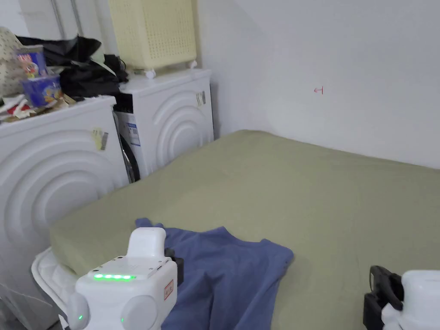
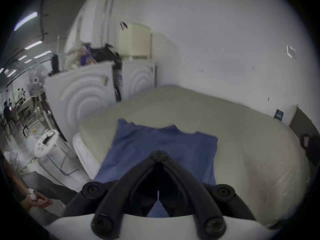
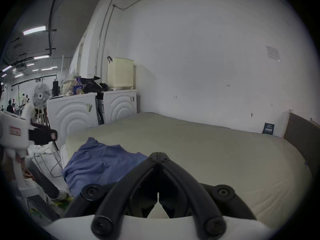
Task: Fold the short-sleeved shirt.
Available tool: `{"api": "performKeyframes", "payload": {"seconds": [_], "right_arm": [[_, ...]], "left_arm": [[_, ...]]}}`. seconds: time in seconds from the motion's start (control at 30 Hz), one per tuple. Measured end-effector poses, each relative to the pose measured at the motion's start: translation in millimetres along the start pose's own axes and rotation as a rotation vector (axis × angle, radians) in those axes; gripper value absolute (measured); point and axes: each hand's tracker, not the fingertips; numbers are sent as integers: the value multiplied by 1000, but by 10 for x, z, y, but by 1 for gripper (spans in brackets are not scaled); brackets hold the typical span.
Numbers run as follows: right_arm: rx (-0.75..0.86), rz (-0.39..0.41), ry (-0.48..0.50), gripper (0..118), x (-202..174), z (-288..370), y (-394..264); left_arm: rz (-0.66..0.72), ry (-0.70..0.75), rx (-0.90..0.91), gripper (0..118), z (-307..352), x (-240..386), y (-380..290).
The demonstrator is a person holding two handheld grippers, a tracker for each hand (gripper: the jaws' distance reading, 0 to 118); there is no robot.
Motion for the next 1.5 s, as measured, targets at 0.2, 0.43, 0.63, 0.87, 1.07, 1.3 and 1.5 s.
{"api": "performKeyframes", "payload": {"seconds": [0.2,0.43,0.63,0.87,1.07,1.3,1.5], "right_arm": [[-106,-12,-17,1,171,-184,-299],[-168,-33,-42,1,344,-273,-517],[-192,-24,-76,1,492,-96,-542],[-200,-27,-156,1,858,351,-558],[-183,-65,-244,1,1193,826,-584],[-165,-118,-346,1,1531,1308,-627],[-162,-155,-448,1,1826,1624,-690]], "left_arm": [[64,-170,-304,0,-1166,96,-123],[74,-156,-465,111,-1711,115,-231],[-134,-45,-506,110,-1831,365,-424],[-157,-37,-405,0,-1399,505,-177],[-192,-109,-314,0,-938,790,156],[-297,-293,-190,0,-440,1741,587],[-419,-560,-122,0,-64,3150,750]]}}
